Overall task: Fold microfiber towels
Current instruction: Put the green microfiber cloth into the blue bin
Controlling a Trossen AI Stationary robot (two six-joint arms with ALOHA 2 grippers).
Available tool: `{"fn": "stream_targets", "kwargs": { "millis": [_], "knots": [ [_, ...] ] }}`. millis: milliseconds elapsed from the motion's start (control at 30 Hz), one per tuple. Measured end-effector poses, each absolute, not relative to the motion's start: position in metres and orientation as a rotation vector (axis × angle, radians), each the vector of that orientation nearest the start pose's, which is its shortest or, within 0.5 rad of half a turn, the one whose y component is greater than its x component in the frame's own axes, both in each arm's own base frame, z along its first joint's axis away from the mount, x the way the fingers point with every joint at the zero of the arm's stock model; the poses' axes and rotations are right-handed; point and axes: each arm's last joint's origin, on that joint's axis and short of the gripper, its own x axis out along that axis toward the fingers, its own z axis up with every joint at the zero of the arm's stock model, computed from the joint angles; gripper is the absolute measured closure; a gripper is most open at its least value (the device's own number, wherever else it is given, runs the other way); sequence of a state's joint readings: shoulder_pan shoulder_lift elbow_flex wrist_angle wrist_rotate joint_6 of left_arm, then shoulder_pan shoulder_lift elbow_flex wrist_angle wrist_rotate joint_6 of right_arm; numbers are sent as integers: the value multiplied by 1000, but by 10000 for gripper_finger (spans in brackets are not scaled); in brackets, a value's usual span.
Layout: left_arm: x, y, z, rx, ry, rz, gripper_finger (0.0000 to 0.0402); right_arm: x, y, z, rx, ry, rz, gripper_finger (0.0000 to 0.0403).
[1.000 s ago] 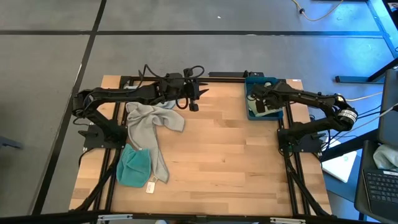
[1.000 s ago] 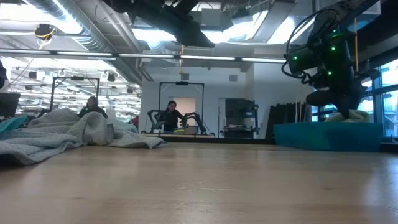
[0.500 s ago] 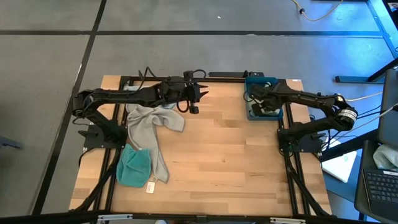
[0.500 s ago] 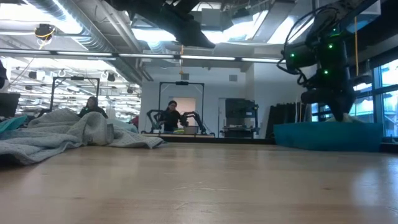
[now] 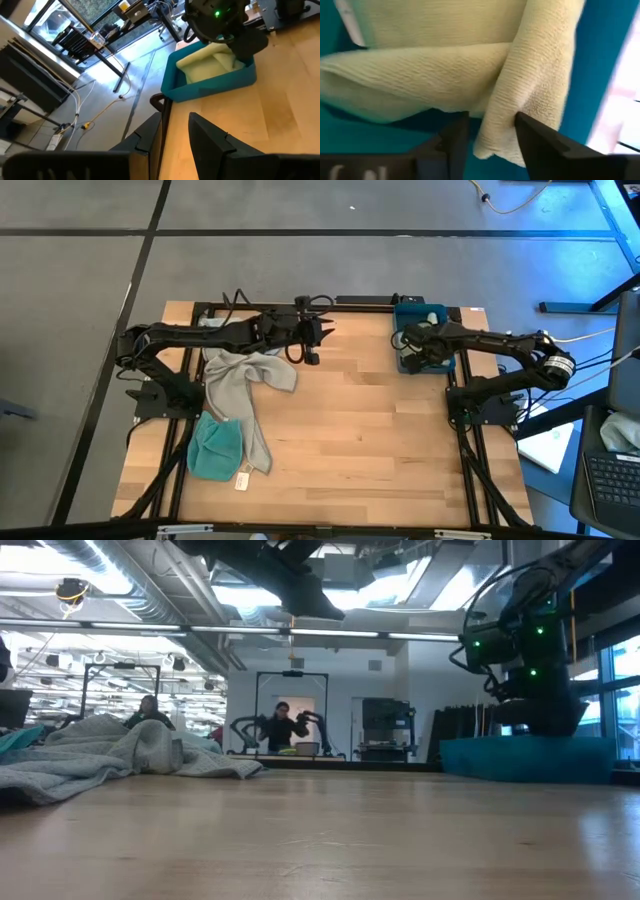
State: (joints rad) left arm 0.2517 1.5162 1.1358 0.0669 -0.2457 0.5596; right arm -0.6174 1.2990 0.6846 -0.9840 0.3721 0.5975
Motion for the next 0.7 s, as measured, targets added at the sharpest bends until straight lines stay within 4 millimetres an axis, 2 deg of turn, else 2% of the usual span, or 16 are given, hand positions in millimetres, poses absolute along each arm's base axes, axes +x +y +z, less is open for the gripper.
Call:
{"fn": "stream_targets", "kwargs": {
  "millis": [233, 367, 533, 700],
  "knots": [
    [333, 94, 302, 544, 455, 409, 312, 158, -121, 195, 563, 1281, -1220, 152],
    [333, 94, 301, 546, 469, 420, 312, 162, -121, 215, 512, 1287, -1244, 124],
    [333, 94, 300, 546, 479, 419, 312, 169, -125, 235, 427, 1225, -1291, 120],
    [332, 94, 299, 546, 492, 416, 312, 179, -133, 228, 373, 1180, -1192, 136]
  ]
}}
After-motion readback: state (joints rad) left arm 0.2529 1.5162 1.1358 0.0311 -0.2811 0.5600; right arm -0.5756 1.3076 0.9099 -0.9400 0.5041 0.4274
